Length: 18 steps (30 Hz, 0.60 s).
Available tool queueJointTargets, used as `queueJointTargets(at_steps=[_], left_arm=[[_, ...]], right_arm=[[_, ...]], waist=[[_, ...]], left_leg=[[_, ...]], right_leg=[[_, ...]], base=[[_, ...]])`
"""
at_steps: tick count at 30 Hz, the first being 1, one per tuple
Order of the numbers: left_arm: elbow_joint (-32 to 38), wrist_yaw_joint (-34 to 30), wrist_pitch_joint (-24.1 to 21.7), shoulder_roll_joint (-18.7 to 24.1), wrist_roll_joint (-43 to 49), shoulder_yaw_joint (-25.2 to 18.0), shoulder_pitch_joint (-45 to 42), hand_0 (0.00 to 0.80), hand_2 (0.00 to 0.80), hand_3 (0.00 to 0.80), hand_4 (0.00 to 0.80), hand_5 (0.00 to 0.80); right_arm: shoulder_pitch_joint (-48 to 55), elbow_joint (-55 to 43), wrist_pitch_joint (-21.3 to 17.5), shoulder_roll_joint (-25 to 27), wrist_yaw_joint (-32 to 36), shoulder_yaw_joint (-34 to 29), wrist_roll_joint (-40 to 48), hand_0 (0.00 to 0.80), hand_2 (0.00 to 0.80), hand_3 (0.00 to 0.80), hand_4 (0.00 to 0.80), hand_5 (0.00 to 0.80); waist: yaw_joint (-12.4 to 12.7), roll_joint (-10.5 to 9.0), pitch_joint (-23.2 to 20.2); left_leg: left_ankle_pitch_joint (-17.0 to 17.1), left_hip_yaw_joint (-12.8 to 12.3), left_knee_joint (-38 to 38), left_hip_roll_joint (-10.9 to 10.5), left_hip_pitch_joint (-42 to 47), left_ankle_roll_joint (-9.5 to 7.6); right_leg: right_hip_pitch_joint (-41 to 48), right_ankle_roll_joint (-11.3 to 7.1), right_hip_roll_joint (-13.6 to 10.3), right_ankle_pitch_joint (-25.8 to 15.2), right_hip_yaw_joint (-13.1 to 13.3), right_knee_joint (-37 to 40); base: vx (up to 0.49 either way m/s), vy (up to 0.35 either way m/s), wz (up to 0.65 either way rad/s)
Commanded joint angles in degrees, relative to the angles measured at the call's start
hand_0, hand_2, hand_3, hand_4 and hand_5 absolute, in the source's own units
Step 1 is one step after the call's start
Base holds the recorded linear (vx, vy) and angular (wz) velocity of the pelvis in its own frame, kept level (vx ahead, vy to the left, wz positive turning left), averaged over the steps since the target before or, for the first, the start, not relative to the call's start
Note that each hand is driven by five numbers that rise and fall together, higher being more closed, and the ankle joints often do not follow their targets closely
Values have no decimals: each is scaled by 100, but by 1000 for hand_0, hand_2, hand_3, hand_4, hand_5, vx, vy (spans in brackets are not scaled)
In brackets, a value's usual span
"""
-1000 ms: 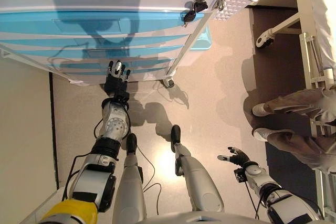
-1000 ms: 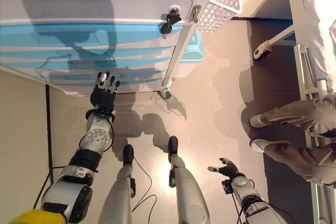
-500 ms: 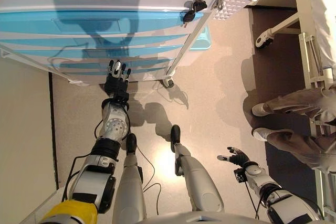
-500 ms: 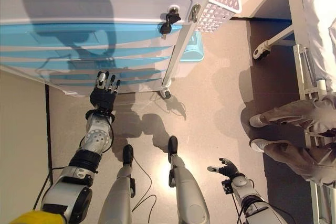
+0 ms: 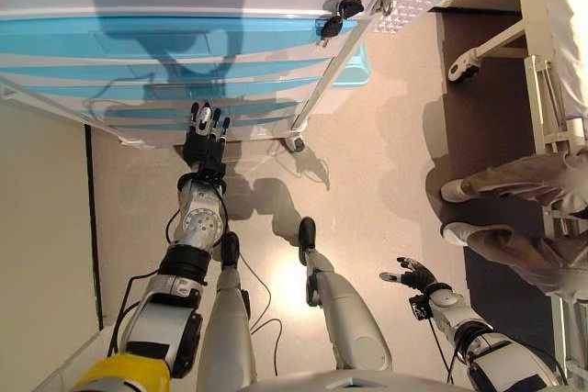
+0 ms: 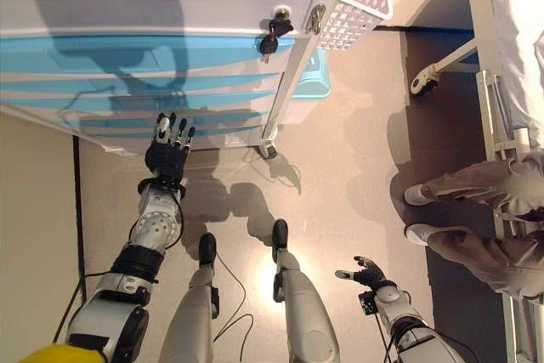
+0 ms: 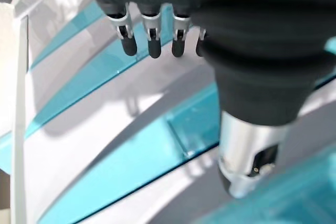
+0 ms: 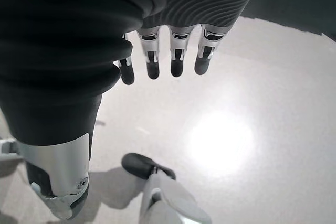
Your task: Open the drawer and pick up the medicine
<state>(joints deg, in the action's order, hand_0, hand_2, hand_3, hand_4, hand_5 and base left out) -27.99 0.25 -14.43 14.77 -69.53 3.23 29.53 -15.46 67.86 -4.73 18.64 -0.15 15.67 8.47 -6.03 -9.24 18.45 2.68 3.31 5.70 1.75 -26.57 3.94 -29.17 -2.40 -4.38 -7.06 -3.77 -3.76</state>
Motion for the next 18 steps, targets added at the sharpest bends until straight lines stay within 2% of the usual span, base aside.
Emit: queueJointTargets(at_steps=[1,8,18], left_arm=[[988,-562,-423,275,-9,-206,529,0,0,0,0,0],[1273,-637,-460,279,43,-255,386,0,0,0,0,0],[1148,-634,-512,286,11,-539,102,0,0,0,0,0]], right_arm=[[248,55,-70,121,15,196,-72,0,0,0,0,0],[279,44,-85,141,46,167,-118,0,0,0,0,0],[319,53,-86,184,76,140,-185,0,0,0,0,0]], waist=[[31,-30,-239],[83,-22,-227],[154,-20,-257]], left_leg=[[-228,288,429,-329,-431,-267],[-237,299,454,-344,-427,-269],[-264,320,523,-358,-433,-275]], right_leg=[[-58,-357,-87,89,-158,-246],[-44,-345,-96,100,-169,-278],[-23,-328,-107,130,-184,-321]], base=[[0,0,0],[0,0,0],[0,0,0]])
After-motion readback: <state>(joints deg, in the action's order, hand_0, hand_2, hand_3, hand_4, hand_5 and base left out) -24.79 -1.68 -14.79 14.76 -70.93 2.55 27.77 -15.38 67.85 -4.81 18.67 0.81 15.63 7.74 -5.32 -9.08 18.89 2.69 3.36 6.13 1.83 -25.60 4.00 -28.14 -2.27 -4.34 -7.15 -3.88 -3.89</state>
